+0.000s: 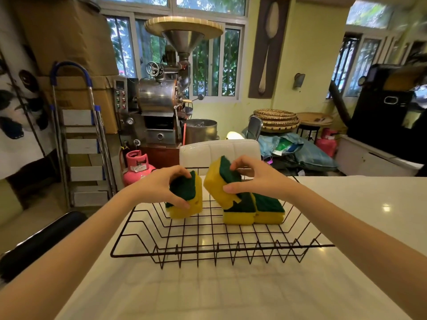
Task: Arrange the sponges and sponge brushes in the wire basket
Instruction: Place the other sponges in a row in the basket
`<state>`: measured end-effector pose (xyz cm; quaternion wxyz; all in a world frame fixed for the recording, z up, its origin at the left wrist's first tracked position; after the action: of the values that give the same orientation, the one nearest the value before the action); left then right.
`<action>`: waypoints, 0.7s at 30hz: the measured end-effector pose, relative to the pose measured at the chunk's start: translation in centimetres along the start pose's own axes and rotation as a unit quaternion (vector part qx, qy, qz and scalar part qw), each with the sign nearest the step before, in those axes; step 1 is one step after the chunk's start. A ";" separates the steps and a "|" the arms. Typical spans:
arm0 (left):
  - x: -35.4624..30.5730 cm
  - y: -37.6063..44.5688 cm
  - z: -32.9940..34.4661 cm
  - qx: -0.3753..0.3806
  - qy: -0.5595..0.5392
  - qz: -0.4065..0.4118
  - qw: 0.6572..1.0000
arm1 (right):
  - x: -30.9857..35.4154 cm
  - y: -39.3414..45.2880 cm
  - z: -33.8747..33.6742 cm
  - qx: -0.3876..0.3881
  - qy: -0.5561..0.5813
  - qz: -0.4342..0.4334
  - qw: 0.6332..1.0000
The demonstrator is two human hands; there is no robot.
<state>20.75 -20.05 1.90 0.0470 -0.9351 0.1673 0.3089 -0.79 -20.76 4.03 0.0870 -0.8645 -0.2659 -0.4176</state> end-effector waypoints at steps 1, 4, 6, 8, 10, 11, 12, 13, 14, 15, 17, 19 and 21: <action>0.3 0.3 0.3 0.006 0.042 -0.005 0.999 | 0.0 0.6 0.2 0.008 -0.014 0.000 1.000; 0.7 1.0 1.1 0.026 0.134 -0.017 0.991 | 0.0 2.1 1.3 0.039 -0.052 -0.008 0.998; 0.9 1.2 1.5 0.037 0.155 -0.030 0.987 | -0.2 3.0 2.1 0.051 -0.084 -0.013 0.995; 1.2 1.4 1.8 0.049 0.167 -0.039 0.984 | -0.3 4.0 2.8 0.057 -0.112 -0.022 0.992; 1.3 1.4 1.9 0.060 0.177 -0.048 0.981 | -0.4 4.8 3.6 0.069 -0.153 -0.039 0.985; 1.3 1.5 2.0 0.066 0.182 -0.055 0.979 | -0.5 5.2 4.0 0.076 -0.176 -0.046 0.980; 1.4 1.6 2.0 0.072 0.188 -0.064 0.977 | -0.6 5.5 4.3 0.082 -0.194 -0.050 0.976; 1.4 1.6 2.1 0.077 0.194 -0.072 0.975 | -0.7 5.8 4.5 0.087 -0.208 -0.050 0.973; 1.5 1.7 2.2 0.080 0.199 -0.079 0.974 | -0.8 6.0 4.6 0.091 -0.217 -0.050 0.971; 1.5 1.8 2.2 0.081 0.202 -0.084 0.972 | -0.9 6.2 4.7 0.094 -0.225 -0.049 0.969; 1.5 1.9 2.4 0.084 0.204 -0.087 0.971 | -0.9 6.3 4.9 0.098 -0.238 -0.047 0.965; 1.5 2.0 2.5 0.087 0.206 -0.087 0.971 | -1.0 6.3 5.1 0.104 -0.242 -0.042 0.964; 1.5 2.0 2.5 0.089 0.207 -0.089 0.970 | -1.2 6.2 5.2 0.115 -0.247 -0.030 0.962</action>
<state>19.82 -21.85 -0.95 0.1212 -0.9819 0.1162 0.0871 5.44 -24.50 0.26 0.1050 -0.9165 -0.3514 -0.1596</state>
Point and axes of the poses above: each hand's wrist, its own y-axis towards the middle knuckle, its own z-axis out of the palm, x = y × z, the point moved 5 cm from there along y, towards the middle knuckle, and after that the axes turned 3 degrees about x, right-handed, at the moved point
